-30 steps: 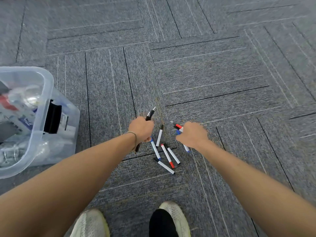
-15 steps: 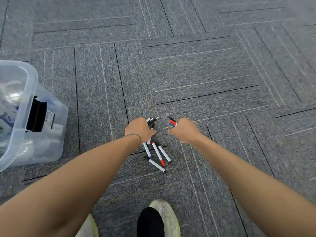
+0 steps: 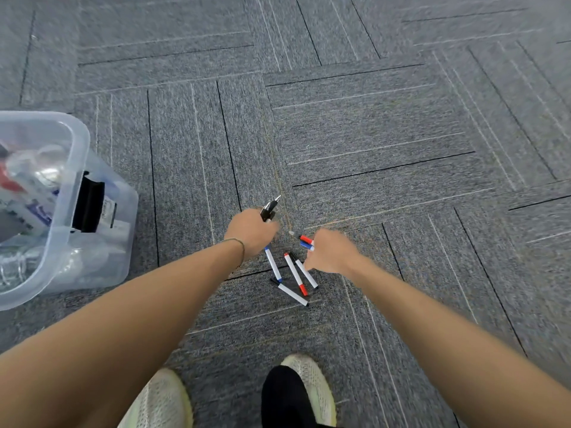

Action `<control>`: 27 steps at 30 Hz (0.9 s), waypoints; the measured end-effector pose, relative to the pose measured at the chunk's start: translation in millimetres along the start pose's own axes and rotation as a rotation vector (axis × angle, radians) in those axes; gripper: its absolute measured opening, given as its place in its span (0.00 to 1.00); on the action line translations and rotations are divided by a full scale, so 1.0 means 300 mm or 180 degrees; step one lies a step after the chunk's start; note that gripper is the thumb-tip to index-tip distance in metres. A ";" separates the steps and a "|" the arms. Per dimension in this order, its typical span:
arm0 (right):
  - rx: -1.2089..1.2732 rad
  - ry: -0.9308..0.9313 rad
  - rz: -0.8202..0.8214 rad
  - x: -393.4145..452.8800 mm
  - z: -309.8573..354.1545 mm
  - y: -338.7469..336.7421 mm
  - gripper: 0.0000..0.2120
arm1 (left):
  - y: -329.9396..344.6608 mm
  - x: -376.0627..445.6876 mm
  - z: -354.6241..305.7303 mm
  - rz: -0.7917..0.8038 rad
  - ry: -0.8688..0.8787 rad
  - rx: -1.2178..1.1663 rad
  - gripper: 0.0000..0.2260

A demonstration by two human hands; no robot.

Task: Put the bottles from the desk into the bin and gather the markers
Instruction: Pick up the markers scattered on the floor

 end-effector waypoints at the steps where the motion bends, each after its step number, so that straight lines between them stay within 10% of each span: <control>1: -0.0102 -0.0025 -0.0034 -0.001 0.005 0.005 0.09 | -0.002 -0.004 0.023 -0.0007 -0.0074 -0.0023 0.10; 11: -0.0693 -0.0255 -0.0370 -0.014 0.058 0.014 0.11 | 0.012 -0.046 0.155 -0.0110 -0.0479 -0.0142 0.07; 18: 0.0114 -0.0016 -0.0394 -0.003 0.004 -0.025 0.09 | 0.086 -0.079 0.135 0.0178 -0.0542 0.0130 0.21; 27: 0.0498 0.0136 -0.0367 -0.003 -0.033 -0.061 0.14 | 0.107 -0.097 0.097 0.0174 -0.0421 0.0600 0.14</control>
Point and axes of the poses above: each hand's wrist, its own x-axis towards the middle knuckle, its own y-axis out of the palm, z = x × y, the point moved 10 cm from there along x, towards the middle knuckle, and after that the axes turned 12 degrees about x, right-handed, at the moved point
